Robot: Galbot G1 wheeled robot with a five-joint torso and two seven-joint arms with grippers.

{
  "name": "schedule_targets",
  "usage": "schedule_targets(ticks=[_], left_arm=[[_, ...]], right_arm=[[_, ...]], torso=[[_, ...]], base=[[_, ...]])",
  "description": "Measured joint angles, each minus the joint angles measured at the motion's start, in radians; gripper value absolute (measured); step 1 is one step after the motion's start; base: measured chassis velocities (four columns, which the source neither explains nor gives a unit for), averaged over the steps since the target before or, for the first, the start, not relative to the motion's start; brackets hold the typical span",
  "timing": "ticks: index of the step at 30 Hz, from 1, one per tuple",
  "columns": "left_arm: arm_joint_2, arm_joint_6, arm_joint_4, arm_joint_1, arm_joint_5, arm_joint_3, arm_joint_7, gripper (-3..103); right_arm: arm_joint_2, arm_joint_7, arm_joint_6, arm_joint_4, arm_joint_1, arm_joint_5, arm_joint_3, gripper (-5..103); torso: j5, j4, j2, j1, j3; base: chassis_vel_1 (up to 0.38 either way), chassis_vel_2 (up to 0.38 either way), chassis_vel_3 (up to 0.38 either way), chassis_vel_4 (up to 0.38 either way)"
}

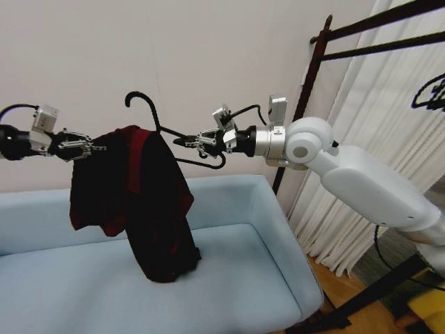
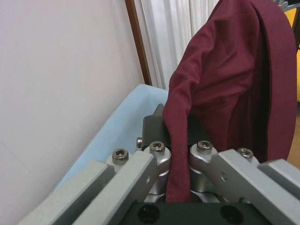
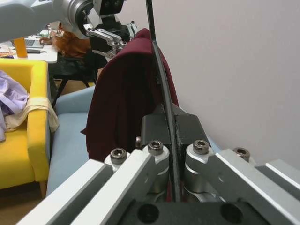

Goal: Pick up the clothes from the sofa and hang them on the clothes hanger.

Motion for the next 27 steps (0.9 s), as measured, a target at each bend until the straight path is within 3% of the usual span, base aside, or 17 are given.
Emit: schedule_targets(ticks=[3, 5, 11, 14, 15, 23, 27], left_arm=[[-0.007, -0.001, 0.000, -0.001, 0.001, 0.000, 0.001, 3], [-0.012, 0.000, 0.003, -0.001, 0.004, 0.000, 0.001, 3], [-0.024, -0.001, -0.003, -0.001, 0.005, 0.000, 0.001, 3], [-0.030, -0.002, -0.004, -0.003, 0.006, 0.000, 0.003, 3], [-0.030, -0.002, -0.004, -0.003, 0.006, 0.000, 0.003, 3], [-0.038, -0.022, 0.002, -0.014, 0.007, -0.003, 0.016, 3], [-0.038, -0.025, 0.003, -0.017, 0.006, -0.007, 0.019, 3]], right_arm=[[-0.007, 0.002, 0.001, 0.000, -0.002, -0.004, -0.002, -1], [-0.015, 0.007, 0.004, -0.006, -0.005, -0.010, -0.002, 9], [-0.027, 0.029, 0.011, -0.025, -0.009, -0.008, 0.006, 25], [-0.056, 0.053, 0.019, -0.054, -0.020, 0.003, 0.019, 41], [-0.056, 0.053, 0.019, -0.054, -0.020, 0.003, 0.019, 41], [-0.165, 0.141, 0.061, -0.076, -0.135, 0.083, 0.033, 74], [-0.177, 0.165, 0.061, -0.068, -0.183, 0.119, 0.030, 85]], torso=[[0.0001, -0.0001, 0.000, 0.000, 0.000], [0.0001, 0.0000, 0.000, 0.000, 0.000], [0.0000, 0.0000, 0.000, 0.000, 0.000], [0.0000, 0.0001, 0.000, 0.000, 0.000], [0.0000, 0.0001, 0.000, 0.000, 0.000], [0.0004, -0.0002, 0.000, 0.000, 0.000], [0.0003, -0.0003, 0.000, 0.000, 0.000]], base=[[0.000, 0.000, 0.000, 0.000], [0.000, 0.000, 0.000, 0.000], [0.000, 0.000, 0.000, 0.000], [0.000, 0.000, 0.000, 0.000], [0.000, 0.000, 0.000, 0.000], [0.000, 0.000, 0.000, 0.000], [0.000, 0.000, 0.000, 0.000]])
